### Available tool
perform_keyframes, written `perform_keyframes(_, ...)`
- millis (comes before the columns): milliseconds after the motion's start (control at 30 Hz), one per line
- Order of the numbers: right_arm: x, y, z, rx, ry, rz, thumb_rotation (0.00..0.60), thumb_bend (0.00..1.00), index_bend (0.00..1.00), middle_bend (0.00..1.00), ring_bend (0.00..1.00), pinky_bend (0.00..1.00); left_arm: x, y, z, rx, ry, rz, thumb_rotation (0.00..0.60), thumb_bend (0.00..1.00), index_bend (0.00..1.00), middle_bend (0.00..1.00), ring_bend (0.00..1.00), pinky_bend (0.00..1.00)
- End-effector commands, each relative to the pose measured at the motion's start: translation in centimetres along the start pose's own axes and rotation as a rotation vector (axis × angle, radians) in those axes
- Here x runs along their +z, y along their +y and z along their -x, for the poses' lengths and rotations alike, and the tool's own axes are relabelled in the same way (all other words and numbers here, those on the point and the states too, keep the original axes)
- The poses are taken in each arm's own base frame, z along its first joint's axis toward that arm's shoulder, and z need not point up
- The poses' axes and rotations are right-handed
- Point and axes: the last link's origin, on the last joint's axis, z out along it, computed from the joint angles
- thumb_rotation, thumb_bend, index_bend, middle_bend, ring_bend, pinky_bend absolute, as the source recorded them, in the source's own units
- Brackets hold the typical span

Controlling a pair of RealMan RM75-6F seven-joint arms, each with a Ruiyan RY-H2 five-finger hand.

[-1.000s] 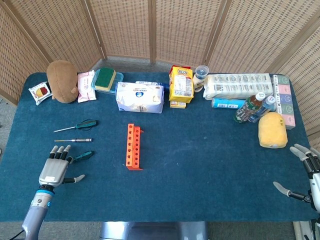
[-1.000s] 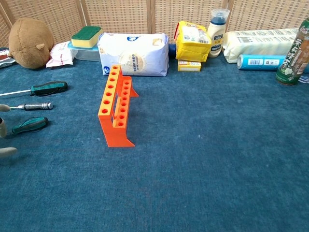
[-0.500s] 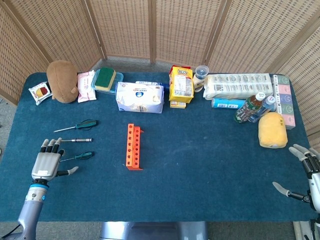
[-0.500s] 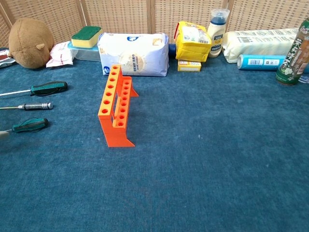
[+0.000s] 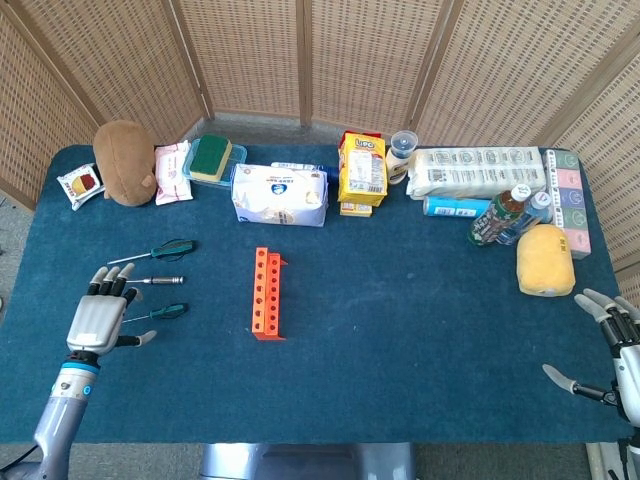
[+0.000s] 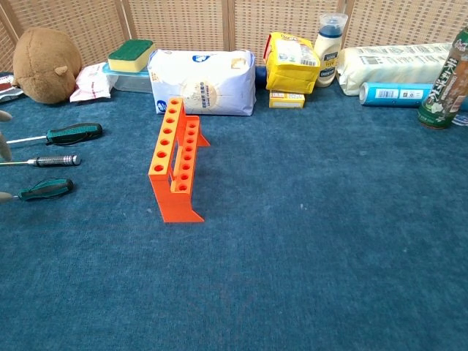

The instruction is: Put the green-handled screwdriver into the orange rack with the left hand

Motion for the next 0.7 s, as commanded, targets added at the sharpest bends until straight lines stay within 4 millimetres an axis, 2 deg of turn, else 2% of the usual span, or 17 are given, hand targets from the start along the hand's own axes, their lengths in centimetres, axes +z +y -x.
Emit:
perform_keyframes(33,0.0,0.1,-0.1,0.003,0.002,0.002,0.461,0.04,0.14,0.13,0.14,0.06,0.8,0.9,0.1,0.016,0.005,-0.002,0.360,0.00,0.37,0.00,0.00,0.06)
perform_keyframes(167,0.1,0.2,-0.2,0.007,0.003,0.005,0.459,0.04,0.14,0.13,0.14,0.07,1.4,1.7,0.4,0.016,-0.004,-0.013,0.423,0.03,0.37,0.00,0.00,0.06)
perform_keyframes(300,0.1,0.2,-0.1,0.008,0.000,0.003,0.461,0.04,0.14,0.13,0.14,0.06,1.9,2.3,0.6,-0.007,-0.009,-0.020,0.544,0.06,0.37,0.00,0.00,0.06)
perform_keyframes(367,0.1,0.1,-0.1,0.008,-0.001,0.003,0.460,0.04,0.14,0.13,0.14,0.06,2.1,2.6,0.7,-0.027,-0.010,-0.024,0.580,0.07,0.37,0.00,0.00,0.06)
perform_keyframes(700,0.2,0.2,-0.2,0.010,0.000,0.008,0.462,0.04,0.14,0.13,0.14,0.06,3.1,3.4,1.9,-0.097,-0.046,-0.041,0.593,0.08,0.37,0.00,0.00,0.09)
